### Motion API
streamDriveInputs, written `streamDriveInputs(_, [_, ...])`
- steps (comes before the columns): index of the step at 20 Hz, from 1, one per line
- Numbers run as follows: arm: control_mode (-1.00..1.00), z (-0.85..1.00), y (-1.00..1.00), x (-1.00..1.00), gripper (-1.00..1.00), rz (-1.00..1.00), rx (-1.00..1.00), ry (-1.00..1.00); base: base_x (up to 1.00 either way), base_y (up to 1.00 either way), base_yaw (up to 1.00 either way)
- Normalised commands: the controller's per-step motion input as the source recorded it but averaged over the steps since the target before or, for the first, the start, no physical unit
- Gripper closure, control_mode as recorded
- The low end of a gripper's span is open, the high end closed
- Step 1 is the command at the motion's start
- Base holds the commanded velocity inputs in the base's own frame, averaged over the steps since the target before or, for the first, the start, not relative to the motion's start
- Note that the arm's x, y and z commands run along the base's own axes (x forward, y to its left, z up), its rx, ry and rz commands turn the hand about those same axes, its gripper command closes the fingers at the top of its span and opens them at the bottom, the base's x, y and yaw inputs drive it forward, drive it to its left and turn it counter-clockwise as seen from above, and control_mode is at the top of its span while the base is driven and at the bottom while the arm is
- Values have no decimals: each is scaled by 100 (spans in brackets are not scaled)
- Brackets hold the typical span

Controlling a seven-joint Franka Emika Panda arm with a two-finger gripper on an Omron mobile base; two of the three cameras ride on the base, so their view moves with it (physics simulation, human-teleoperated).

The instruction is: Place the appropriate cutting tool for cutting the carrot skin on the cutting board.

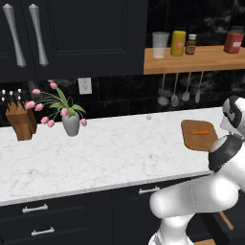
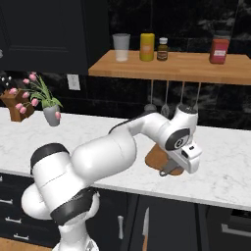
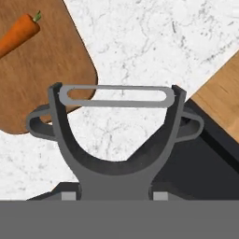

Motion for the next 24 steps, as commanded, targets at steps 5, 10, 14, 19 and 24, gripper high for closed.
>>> streamDriveInputs(5, [-100,-3,0,92,100,0,0,-2,0,0,0])
streamDriveInputs(10, [-100,-20,0,69,100,0,0,0,0,0,0])
streamDriveInputs(14, [-100,-37,0,48,100,0,0,0,0,0,0])
streamDriveInputs(19, [-100,-47,0,46,100,0,0,0,0,0,0])
streamDriveInputs(24, [-100,-38,0,27,100,0,0,0,0,0,0])
